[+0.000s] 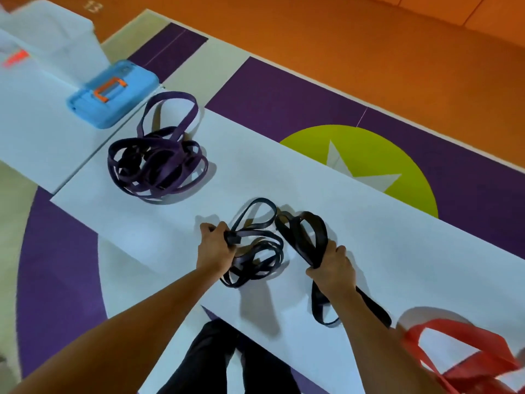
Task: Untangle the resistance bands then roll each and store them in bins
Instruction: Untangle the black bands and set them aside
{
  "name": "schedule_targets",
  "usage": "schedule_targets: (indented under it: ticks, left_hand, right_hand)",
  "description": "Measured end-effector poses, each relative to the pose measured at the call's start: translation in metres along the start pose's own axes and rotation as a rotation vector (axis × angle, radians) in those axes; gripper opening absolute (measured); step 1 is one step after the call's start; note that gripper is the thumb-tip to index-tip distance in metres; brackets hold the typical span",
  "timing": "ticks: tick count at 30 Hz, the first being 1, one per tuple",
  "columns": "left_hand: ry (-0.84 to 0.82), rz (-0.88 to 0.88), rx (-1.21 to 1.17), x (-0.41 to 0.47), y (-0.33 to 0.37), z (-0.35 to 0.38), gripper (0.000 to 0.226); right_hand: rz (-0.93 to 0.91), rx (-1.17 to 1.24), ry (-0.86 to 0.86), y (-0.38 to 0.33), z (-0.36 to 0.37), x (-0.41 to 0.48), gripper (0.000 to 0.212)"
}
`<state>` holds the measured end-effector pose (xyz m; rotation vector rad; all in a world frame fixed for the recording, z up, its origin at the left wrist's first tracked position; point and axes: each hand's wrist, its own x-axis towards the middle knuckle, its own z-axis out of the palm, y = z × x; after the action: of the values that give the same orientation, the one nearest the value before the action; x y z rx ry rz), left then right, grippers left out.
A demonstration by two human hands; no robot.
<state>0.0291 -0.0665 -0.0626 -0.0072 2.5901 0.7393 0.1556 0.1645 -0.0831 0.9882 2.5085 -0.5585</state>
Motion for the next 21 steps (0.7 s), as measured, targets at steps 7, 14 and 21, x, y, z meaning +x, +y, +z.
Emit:
schedule_targets:
  ticks: [7,14,21]
  left_hand:
    - [0.064,-0.046,-0.134,-0.044,-0.018,-0.033,0.018]
    - [0.197,-0.056,-0.257,-0.076,-0.029,-0.079,0.044]
    - [0.274,0.055,-0.178,-0.088,-0.058,-0.145,0.030]
  right_hand:
    - [0.151,0.190,-0.109,-0.004,0.008,-0.012,0.064]
    - [0.099,0.166,-0.065,-0.009,-0.002,-0.028,0.039]
    - [-0.121,0.361,-0.010,-0.082,-0.032,-0.057,0.038]
